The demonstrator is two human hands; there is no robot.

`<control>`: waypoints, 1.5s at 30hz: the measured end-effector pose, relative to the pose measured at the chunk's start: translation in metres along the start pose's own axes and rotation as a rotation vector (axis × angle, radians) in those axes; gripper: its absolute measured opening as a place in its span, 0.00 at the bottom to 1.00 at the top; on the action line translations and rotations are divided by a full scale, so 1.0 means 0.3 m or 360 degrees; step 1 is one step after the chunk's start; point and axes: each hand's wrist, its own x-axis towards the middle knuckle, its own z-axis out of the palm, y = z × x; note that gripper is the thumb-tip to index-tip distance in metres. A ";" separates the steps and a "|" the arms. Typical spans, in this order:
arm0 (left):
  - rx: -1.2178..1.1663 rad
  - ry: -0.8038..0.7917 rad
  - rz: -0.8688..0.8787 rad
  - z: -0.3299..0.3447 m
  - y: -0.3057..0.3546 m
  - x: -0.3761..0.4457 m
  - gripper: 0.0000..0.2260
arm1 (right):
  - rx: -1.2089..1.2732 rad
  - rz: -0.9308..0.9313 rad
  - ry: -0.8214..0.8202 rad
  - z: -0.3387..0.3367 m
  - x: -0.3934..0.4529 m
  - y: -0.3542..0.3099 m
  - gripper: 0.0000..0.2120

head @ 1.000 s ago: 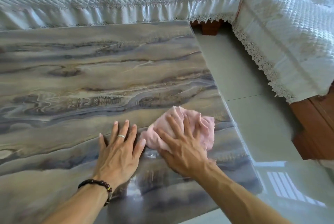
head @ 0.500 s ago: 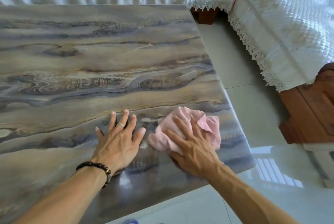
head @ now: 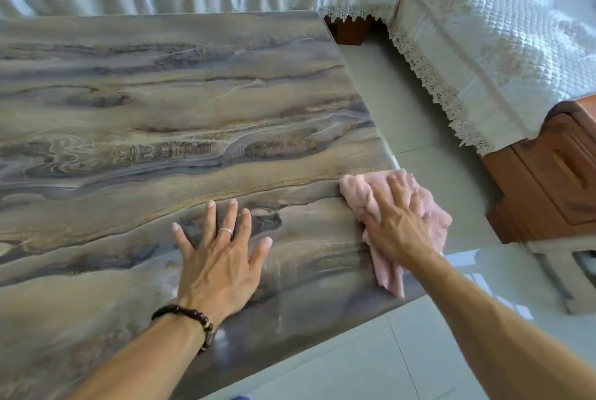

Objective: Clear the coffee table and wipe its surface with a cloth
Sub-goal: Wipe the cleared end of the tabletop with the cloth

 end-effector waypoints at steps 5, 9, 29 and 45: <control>0.0020 -0.0018 0.0066 0.083 0.064 -0.017 0.41 | -0.0245 -0.0466 0.0058 0.086 -0.069 -0.192 0.24; 0.0031 0.0014 0.0059 0.099 0.105 -0.029 0.40 | -0.0383 -0.0846 0.0003 0.040 -0.208 -0.001 0.23; -0.0092 0.0016 -0.0276 0.166 -0.082 -0.362 0.43 | -0.0039 -0.0726 -0.0146 0.209 -0.336 -0.458 0.24; -0.0058 0.0082 -0.0095 0.227 0.077 -0.388 0.42 | -0.0201 -0.0804 -0.0100 0.168 -0.463 0.061 0.25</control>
